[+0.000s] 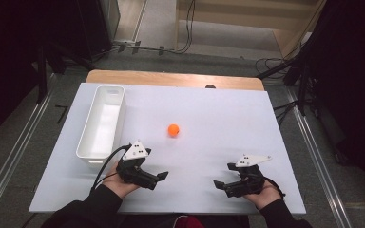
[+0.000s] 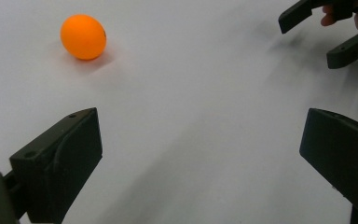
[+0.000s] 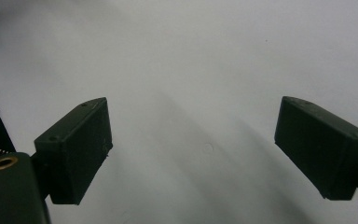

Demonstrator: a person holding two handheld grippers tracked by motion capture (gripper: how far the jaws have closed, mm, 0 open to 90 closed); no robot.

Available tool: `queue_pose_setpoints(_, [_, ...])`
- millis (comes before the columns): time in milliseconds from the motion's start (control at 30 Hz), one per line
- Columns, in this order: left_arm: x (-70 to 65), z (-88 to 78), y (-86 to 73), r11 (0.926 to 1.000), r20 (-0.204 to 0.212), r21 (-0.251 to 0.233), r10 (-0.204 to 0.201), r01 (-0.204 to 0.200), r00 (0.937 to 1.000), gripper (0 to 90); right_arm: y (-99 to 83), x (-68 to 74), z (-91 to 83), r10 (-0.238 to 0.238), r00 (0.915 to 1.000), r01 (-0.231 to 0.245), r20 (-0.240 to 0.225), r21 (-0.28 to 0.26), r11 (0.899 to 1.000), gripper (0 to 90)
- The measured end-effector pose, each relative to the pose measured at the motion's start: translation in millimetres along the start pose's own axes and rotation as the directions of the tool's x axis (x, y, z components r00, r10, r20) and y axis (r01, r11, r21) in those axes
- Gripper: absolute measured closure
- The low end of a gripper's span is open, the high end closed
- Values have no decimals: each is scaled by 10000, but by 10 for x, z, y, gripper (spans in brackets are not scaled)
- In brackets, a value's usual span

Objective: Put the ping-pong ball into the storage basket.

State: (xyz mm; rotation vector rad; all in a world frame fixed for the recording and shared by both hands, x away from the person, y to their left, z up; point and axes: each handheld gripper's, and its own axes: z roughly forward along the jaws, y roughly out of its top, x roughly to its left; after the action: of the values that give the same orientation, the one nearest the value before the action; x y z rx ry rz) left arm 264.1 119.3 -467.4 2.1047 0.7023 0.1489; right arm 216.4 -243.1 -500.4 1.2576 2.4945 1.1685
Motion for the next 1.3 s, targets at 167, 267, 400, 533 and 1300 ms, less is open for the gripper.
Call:
queue_pose_setpoints(167, [11,29,24,9999,-100,-91,-69,68,9999,0,0,-1,0,-4,10000,4,-6,-3,10000,98])
queue_pose_setpoints(267, [14,60,47,9998,-184,-176,-61,58,9998,0,1,1,1,-19,10000,19,-37,-3,10000,98])
queue_pose_setpoints(400, [25,82,67,9993,-274,-341,-147,137,9995,0,1,-3,-2,-9,10000,9,21,-11,10000,98])
queue_pose_setpoints(533, [46,98,82,9995,-332,-267,-161,152,9993,0,0,1,-2,-4,10000,4,-31,2,10000,98])
queue_pose_setpoints(1300, [98,266,245,9999,-933,43,-142,147,9955,2,0,1,-3,-15,10000,15,-84,0,10000,98])
